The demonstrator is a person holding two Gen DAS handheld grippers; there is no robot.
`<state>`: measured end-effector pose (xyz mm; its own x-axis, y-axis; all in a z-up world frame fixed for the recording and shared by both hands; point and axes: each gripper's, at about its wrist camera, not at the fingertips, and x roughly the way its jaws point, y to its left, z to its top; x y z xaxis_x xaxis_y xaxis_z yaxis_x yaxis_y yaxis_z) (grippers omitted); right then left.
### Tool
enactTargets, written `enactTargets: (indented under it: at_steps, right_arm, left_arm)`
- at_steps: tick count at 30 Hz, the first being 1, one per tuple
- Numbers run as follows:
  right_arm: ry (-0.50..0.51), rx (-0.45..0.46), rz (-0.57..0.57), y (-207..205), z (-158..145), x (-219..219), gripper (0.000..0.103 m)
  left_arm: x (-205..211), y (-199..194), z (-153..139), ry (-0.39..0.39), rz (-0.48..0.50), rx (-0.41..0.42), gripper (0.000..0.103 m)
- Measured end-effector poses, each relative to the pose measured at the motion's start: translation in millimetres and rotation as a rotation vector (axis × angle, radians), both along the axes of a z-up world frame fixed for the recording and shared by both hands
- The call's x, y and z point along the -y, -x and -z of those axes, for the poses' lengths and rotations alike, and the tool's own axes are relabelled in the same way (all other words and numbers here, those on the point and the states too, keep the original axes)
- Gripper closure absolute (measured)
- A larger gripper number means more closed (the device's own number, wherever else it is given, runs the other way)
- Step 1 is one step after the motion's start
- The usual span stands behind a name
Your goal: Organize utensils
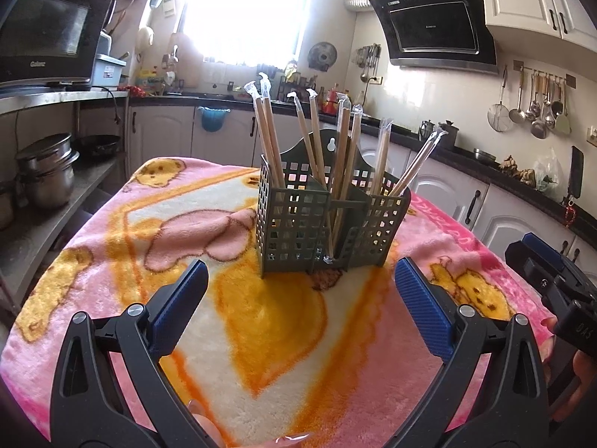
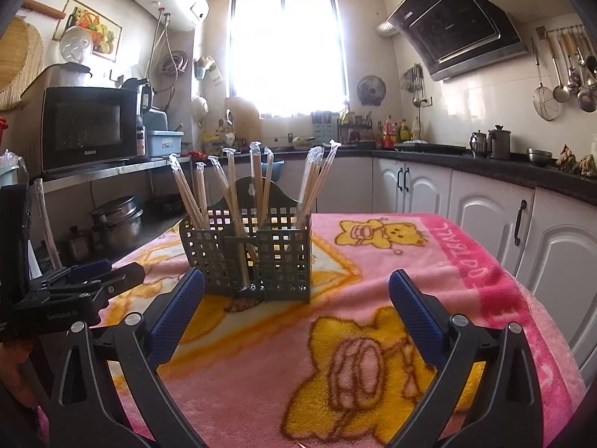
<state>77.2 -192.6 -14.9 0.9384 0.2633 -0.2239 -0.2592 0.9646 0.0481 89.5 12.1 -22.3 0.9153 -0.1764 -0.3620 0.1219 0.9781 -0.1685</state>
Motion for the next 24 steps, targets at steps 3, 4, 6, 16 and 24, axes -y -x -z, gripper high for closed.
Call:
enactTargets:
  at_steps: [3, 4, 6, 16, 24]
  right_arm:
    - [0.0, 0.015, 0.004, 2.2, 2.9, -0.8, 0.007]
    - [0.0, 0.017, 0.006, 2.9, 3.8, -1.5, 0.007]
    - [0.001, 0.023, 0.011, 4.6, 6.0, -1.5, 0.007]
    - [-0.029, 0.027, 0.027, 5.3, 7.4, 4.2, 0.007]
    - [-0.029, 0.024, 0.027, 5.4, 8.3, 4.9, 0.007]
  left_arm:
    - [-0.2, 1.5, 0.9, -0.008, -0.007, 0.018, 0.011]
    - [-0.8, 2.0, 1.0, -0.007, -0.009, 0.023, 0.011]
    - [-1.6, 2.8, 1.2, -0.009, -0.013, 0.029, 0.011]
    - [-0.8, 5.1, 1.1, -0.016, -0.017, 0.041, 0.011]
    - [0.1, 4.8, 1.3, -0.021, -0.023, 0.037, 0.011]
